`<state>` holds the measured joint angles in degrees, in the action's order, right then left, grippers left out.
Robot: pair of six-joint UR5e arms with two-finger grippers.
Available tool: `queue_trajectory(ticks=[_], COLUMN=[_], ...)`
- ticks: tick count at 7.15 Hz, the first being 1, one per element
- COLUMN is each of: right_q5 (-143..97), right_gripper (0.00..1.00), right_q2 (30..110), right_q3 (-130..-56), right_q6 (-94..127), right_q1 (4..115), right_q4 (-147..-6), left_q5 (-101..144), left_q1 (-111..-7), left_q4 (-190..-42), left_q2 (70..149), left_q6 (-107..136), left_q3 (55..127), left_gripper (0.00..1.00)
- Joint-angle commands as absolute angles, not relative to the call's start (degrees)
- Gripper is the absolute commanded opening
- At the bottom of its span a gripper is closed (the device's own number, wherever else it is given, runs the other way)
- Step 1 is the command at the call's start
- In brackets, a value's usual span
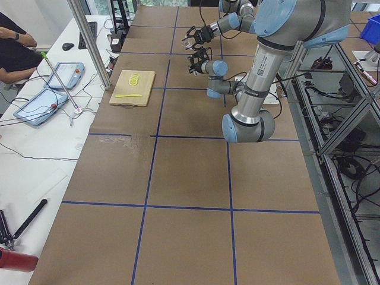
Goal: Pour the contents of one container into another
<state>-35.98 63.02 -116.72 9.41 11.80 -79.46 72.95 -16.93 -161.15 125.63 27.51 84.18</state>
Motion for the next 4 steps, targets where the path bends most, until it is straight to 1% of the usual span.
queue_trajectory(ticks=[1,2,4], right_q5=[-36.0,-36.0,-36.0], right_gripper=[0.0,0.0,0.0], right_q2=[63.8,64.7,65.6], right_q3=[-116.9,-117.1,-120.0], right_q6=[19.1,27.2,39.5], right_q1=[12.1,12.4,13.1], right_q4=[-77.5,-77.4,-77.4], left_q5=[72.9,72.9,72.9], left_q1=[-17.6,-18.4,-19.2], left_q4=[-161.7,-163.5,-164.6], left_q2=[125.6,125.2,124.8], left_q6=[27.7,28.0,30.6], left_q3=[84.2,84.2,84.2], left_gripper=[0.0,0.0,0.0])
